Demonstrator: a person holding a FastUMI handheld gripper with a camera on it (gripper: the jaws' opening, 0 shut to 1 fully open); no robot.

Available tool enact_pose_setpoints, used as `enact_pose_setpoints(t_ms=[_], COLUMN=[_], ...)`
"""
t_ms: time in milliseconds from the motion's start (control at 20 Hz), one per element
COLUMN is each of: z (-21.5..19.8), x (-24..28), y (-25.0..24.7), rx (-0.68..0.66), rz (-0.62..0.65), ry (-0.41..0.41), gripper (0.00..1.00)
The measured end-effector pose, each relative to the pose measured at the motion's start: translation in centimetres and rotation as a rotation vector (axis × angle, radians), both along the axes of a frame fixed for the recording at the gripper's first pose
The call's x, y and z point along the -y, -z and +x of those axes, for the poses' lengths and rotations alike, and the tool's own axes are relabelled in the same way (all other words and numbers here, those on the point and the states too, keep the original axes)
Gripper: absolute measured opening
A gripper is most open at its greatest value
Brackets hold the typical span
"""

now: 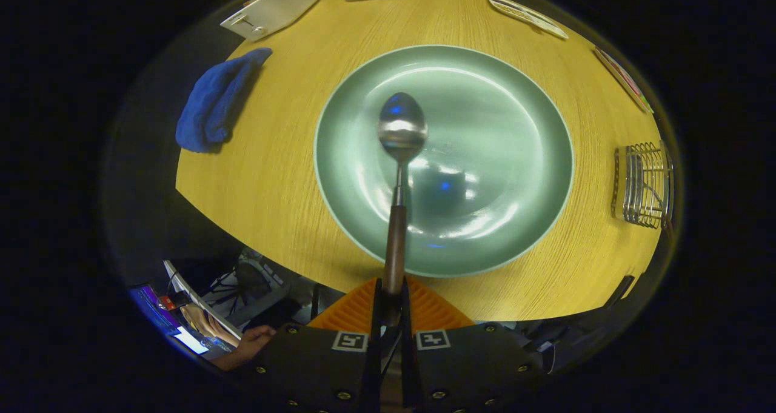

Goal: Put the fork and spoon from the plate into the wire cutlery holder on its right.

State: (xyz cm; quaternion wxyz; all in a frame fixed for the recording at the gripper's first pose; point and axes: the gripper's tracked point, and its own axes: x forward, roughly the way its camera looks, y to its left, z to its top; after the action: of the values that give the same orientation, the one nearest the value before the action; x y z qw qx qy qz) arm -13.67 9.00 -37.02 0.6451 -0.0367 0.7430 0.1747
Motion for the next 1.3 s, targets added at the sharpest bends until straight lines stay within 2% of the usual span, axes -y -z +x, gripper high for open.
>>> enact_pose_setpoints(t_ms=[100, 150, 200, 650, 900, 1300], z=[0.2, 0.3, 0.0, 1.9, 3.1, 4.1], x=[0.2, 0.4, 0.9, 6.0, 9.0, 15.6], y=[0.0, 0.0, -0.2, -5.1, -7.1, -13.2], rx=[0.01, 0.02, 0.016, 0.05, 0.06, 0.055], rz=[0.004, -0.008, -0.012, -0.026, -0.037, -0.083], ry=[-0.013, -0.025, -0.056, -0.188, -0.202, -0.237], gripper=[0.14, 0.04, 0.03, 0.03, 0.03, 0.03])
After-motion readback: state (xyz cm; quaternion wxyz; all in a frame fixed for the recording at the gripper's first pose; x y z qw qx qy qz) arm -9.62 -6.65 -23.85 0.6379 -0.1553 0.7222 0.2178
